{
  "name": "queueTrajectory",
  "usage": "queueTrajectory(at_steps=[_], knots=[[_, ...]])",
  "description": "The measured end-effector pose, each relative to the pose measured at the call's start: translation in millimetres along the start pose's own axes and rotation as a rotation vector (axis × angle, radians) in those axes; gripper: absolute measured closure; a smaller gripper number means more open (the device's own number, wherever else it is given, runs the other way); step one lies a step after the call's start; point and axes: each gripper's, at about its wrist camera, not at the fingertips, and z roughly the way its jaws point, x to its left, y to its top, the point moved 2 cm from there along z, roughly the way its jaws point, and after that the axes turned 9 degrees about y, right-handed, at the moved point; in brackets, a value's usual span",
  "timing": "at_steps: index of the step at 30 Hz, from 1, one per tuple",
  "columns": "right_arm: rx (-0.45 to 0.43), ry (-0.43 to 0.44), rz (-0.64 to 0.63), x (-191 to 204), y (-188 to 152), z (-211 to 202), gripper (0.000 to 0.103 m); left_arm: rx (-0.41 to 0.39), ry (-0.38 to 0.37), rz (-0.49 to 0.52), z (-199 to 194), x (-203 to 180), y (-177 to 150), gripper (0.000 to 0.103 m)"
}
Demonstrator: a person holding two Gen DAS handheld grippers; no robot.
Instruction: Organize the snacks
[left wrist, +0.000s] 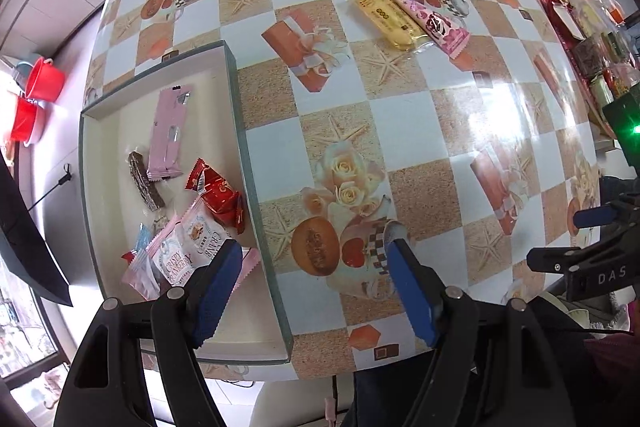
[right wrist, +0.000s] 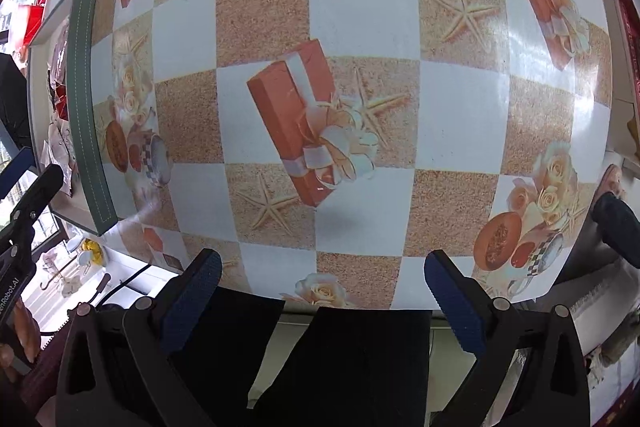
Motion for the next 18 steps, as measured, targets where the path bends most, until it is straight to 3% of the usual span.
queueTrajectory(at_steps=[18], knots=[[0.008,0.005,-0.004,1.1,0.1,3.3,0.001,0.017,-0.002,-0.01,2.0,0.2,1.6,0.025]])
